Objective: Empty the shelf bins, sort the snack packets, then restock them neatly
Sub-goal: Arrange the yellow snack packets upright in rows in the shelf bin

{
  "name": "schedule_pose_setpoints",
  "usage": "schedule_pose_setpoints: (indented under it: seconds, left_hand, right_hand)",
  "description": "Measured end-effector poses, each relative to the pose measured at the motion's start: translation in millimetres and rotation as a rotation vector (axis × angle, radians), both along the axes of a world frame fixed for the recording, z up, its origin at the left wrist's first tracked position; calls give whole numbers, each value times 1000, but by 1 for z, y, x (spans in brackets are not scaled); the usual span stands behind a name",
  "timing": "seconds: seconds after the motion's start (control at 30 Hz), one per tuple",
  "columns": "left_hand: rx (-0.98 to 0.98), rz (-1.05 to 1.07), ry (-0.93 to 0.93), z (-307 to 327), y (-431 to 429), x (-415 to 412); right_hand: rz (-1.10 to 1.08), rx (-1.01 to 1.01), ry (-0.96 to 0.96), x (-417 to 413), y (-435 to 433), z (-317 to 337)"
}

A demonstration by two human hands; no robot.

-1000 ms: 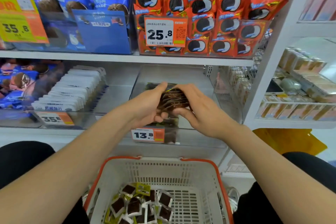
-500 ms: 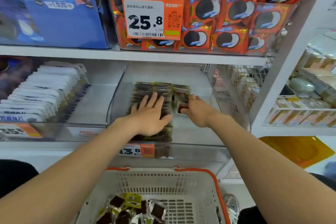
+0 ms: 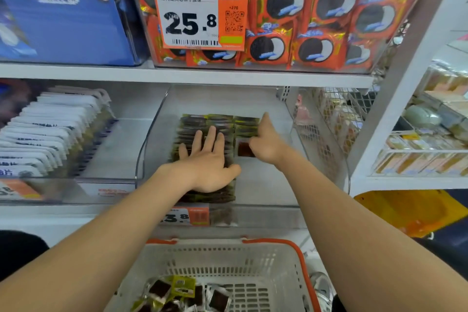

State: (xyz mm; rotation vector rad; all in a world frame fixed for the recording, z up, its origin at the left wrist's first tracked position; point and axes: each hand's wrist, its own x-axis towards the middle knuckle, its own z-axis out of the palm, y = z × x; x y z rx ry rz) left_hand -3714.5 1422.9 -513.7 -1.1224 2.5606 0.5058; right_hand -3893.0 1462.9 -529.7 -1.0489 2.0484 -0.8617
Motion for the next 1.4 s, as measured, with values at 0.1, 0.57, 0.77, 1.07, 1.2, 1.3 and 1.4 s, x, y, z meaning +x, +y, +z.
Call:
schedule_pose_setpoints:
  seconds: [0.1, 0.57, 0.77, 1.07, 1.2, 1.3, 1.4]
  left_hand:
    - [-38, -31, 17, 2, -1, -1]
    - [-79, -103, 46, -1, -22, -15]
    - [-62, -96, 41, -5, -26, -13]
    - [-29, -97, 127, -5, -23, -10]
    - [-67, -101, 160, -4, -20, -7]
    - [-94, -109, 286, 2, -12, -2]
    - [-102, -87, 559, 13, 3, 8]
  right_hand:
    - [-19, 70, 42, 7, 0, -1]
    - [-40, 1, 116, -3, 11, 0]
    - [-97, 76, 534, 5, 14, 3]
    - [-108, 58, 60, 10, 16, 16]
    - [-118, 96, 22, 12, 25, 30]
    - [-109, 97, 53, 15, 33, 39]
    - [-81, -48, 328, 25, 45, 53]
